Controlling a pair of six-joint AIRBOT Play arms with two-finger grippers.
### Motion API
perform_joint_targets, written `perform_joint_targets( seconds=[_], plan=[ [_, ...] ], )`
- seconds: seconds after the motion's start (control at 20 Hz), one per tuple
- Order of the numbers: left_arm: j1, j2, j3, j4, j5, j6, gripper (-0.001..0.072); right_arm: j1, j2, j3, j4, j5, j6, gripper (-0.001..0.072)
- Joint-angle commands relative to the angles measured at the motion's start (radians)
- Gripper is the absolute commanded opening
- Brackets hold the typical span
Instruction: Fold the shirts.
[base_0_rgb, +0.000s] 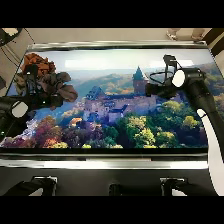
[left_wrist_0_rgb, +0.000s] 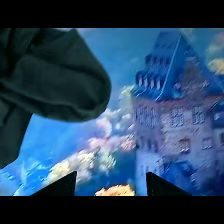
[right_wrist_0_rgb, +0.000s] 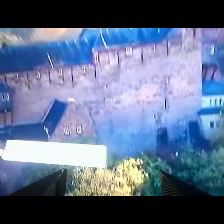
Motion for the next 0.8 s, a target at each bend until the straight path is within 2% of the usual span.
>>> perform_joint_targets(
  seconds=[0.0,0.15,0.3,0.5,0.55,0.6,0.65,0.75],
  plan=[
    [-0.014,0.000,0.003,-0.138,0.208,-0.024,0.0534,0.000,-0.003,0.000,-0.001,-0.075,0.000,0.0698],
    [-0.023,0.000,0.004,-0.189,0.286,-0.050,0.0534,0.000,-0.015,-0.001,-0.002,-0.056,-0.008,0.0698],
    [0.084,-0.004,0.041,-0.146,0.261,-0.060,0.0624,0.000,-0.038,-0.001,-0.002,0.026,-0.008,0.0698],
    [0.515,-0.025,0.114,-0.148,-0.008,-0.262,0.0624,0.000,-0.064,-0.002,-0.001,0.112,-0.060,0.0696],
    [0.640,-0.029,0.114,-0.158,-0.098,-0.283,0.0627,0.000,-0.066,-0.002,-0.001,0.115,-0.066,0.0696],
    [0.749,-0.037,0.114,-0.175,-0.195,-0.285,0.0681,0.000,-0.066,-0.002,-0.001,0.113,-0.070,0.0695],
    [0.853,-0.048,0.105,-0.198,-0.290,-0.278,0.0704,0.000,-0.066,-0.002,0.000,0.111,-0.077,0.0690],
    [1.001,-0.059,0.056,-0.269,-0.385,-0.208,0.0720,0.000,-0.066,-0.002,0.001,0.113,-0.080,0.0689]
  ],
)
